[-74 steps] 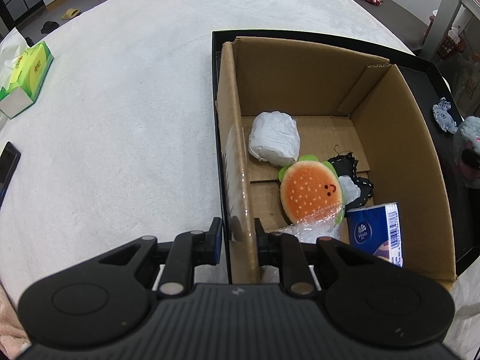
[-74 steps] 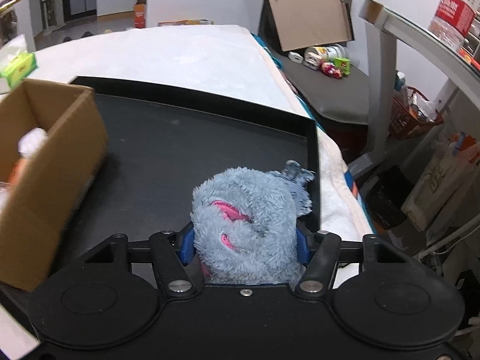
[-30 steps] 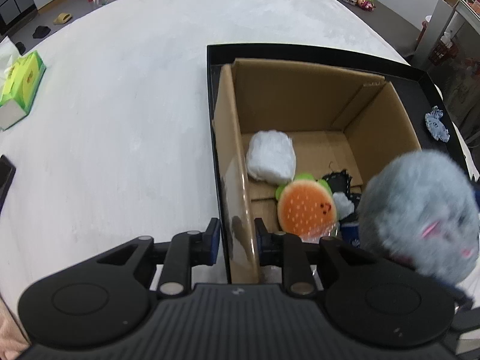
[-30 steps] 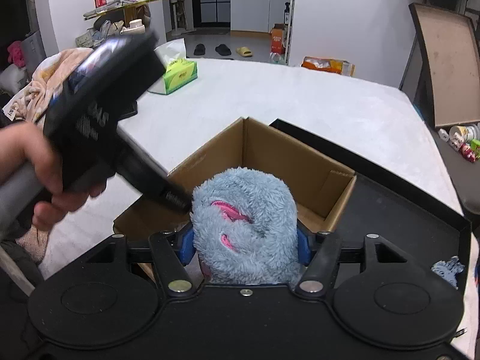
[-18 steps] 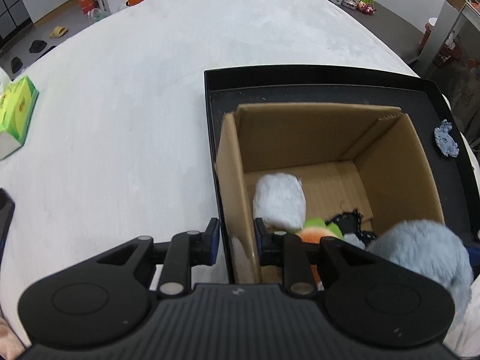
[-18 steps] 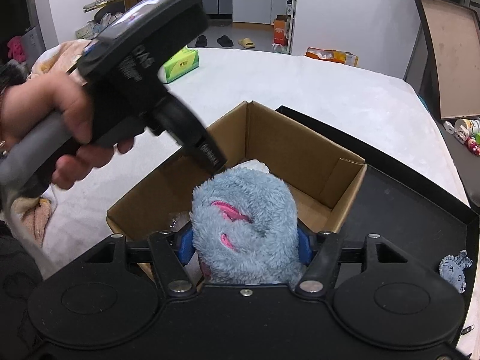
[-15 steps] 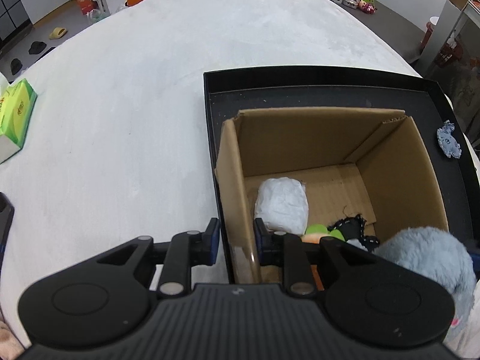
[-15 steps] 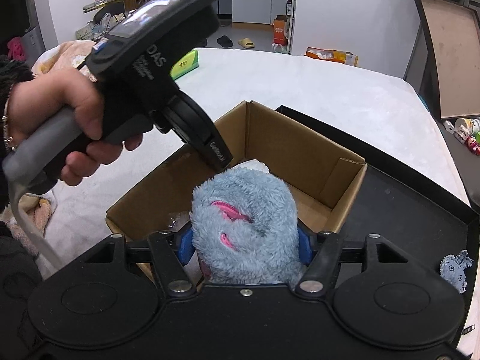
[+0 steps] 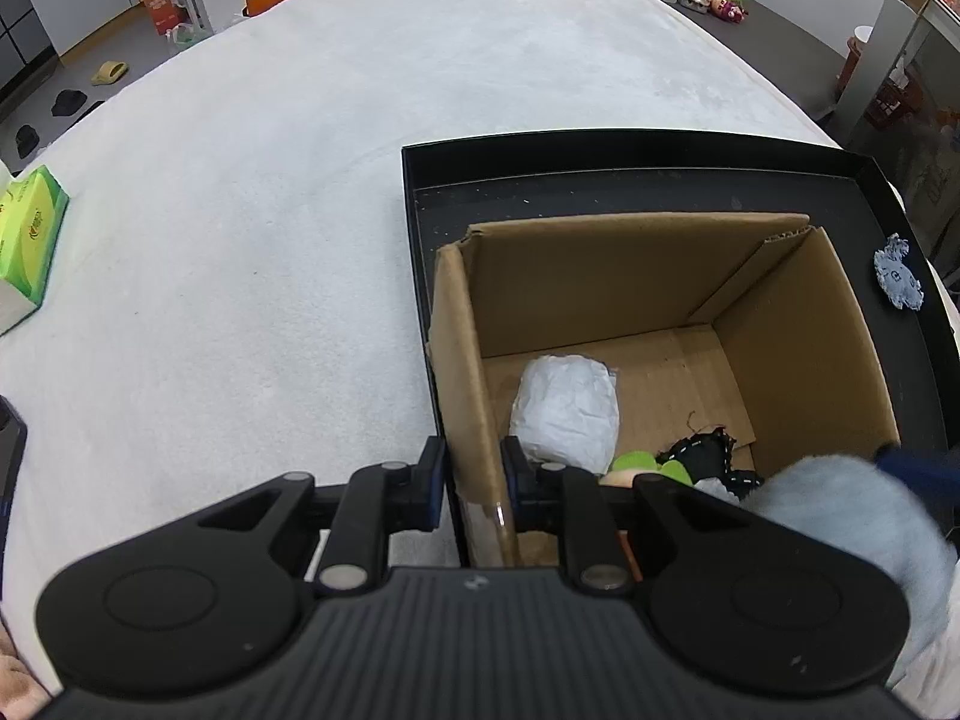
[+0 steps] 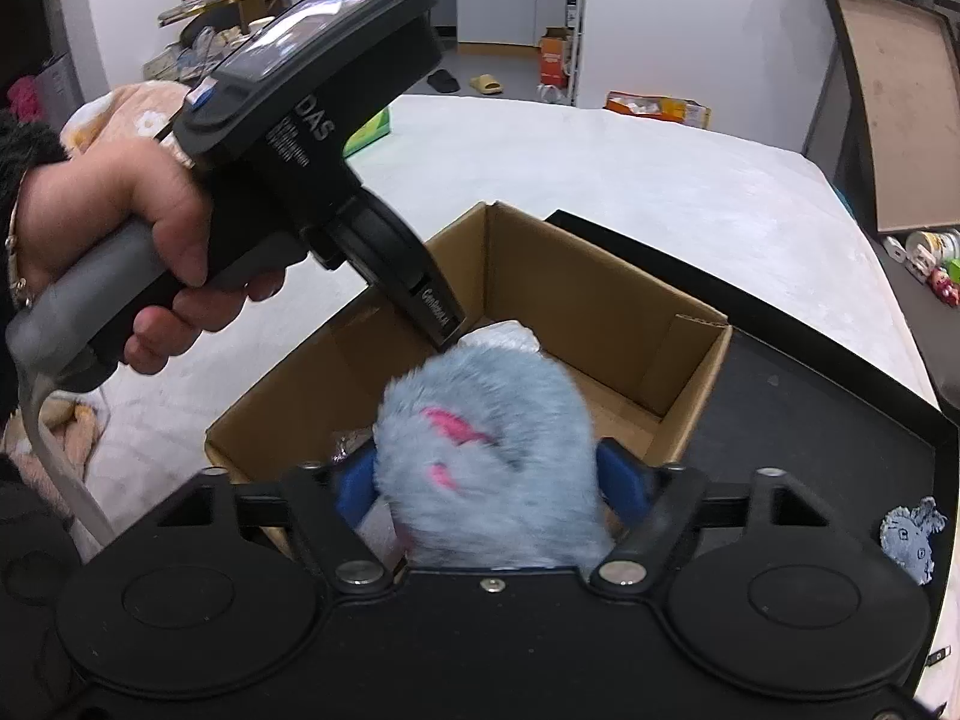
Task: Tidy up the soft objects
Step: 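Open the right tool to drop the grey plush mouse into the box, then move the right tool to the blue denim plush bear on the tray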
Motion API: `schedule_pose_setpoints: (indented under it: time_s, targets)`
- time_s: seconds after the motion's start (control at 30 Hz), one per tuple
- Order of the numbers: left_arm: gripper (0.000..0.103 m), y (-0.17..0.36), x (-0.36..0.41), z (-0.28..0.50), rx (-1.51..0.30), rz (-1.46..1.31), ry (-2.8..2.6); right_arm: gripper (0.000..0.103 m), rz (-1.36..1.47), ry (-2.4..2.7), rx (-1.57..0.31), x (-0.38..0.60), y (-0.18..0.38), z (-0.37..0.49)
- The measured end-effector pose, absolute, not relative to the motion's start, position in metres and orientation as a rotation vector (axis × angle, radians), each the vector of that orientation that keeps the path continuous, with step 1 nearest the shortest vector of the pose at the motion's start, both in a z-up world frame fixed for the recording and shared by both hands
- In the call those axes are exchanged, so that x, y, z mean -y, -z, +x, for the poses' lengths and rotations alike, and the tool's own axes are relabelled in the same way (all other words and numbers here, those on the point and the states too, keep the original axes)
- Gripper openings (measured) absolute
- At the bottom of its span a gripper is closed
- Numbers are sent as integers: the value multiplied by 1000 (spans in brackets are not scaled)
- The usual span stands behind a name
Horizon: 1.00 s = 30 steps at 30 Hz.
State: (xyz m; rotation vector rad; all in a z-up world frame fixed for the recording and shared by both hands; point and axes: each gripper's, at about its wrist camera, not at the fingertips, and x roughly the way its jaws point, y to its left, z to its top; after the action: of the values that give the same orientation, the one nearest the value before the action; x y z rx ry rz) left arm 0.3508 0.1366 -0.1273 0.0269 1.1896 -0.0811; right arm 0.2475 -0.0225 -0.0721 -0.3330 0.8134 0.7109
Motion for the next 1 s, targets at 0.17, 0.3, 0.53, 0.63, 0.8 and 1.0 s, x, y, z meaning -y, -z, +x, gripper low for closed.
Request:
schedule_pose_setpoints:
  time_s: [0.17,0.3,0.53,0.63,0.8,1.0]
  targets:
    - [18,129,-137,352,-1191,31,89,101,-302,-697,-800,26,66,250]
    - [18,129,-137,351,-1188,32,92,102,-293,-687,-779,31,58,248]
    - [18,129,-136,349,-1185,33,91,102,-254,-632,-732,50,40,255]
    - [18,129,-136,349,-1183,37,89,102,-232,-594,-724,62,35,263]
    - [18,128,-134,348,-1183,38,82,102,-203,-498,-706,85,35,276]
    - [18,128,-132,348,-1184,48,77,102,-181,-375,-725,115,48,293]
